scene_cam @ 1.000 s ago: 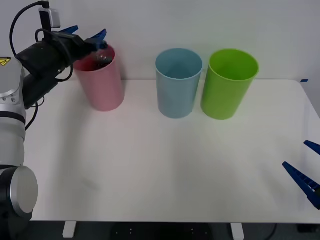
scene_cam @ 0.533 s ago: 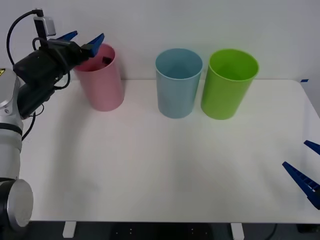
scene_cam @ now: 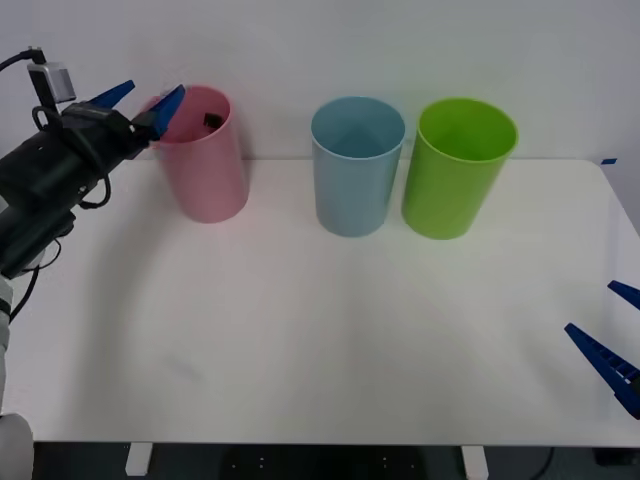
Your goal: Grasp the object on the table and drop it into the matching bin: aluminum can to the light blue bin, PET bottle to the pink bin.
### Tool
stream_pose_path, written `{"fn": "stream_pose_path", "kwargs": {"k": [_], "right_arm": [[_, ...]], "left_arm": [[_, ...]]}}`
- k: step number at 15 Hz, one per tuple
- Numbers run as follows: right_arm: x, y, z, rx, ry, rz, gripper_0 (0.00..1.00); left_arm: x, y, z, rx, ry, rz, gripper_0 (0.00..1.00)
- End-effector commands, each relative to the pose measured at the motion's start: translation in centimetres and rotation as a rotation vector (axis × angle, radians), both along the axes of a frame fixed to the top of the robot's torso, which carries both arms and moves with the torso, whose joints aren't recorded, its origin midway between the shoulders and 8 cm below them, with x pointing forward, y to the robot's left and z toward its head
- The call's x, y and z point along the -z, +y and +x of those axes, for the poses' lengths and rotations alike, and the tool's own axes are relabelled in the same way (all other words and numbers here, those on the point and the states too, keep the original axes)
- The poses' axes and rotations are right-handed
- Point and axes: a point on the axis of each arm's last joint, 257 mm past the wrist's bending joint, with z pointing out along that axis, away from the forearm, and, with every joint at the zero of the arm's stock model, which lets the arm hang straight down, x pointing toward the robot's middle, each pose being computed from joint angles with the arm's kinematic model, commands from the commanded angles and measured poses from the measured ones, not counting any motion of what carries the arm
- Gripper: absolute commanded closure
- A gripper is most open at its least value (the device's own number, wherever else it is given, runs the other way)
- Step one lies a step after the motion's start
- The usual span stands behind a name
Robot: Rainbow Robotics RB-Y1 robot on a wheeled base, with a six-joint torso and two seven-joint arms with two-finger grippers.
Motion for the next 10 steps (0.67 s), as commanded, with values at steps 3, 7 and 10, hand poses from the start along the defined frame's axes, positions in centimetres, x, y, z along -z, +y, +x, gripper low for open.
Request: {"fn": "stream_pose_path", "kwargs": {"k": [3, 7, 10], "right_arm": [[0.0, 0.0, 0.0, 0.0, 0.0, 0.0, 0.0], [0.0, 0.0, 0.0, 0.0, 0.0, 0.0, 0.0], [0.0, 0.0, 0.0, 0.0, 0.0, 0.0, 0.0]], "left_arm": [[1.2, 2.1, -3.5, 0.019, -0.005, -0.004, 0.0], [2.3, 4.3, -7.4, 0.022, -0.011, 0.012, 0.0], [3.4, 6.4, -10.5, 0.021, -0.005, 0.04, 0.0]]}}
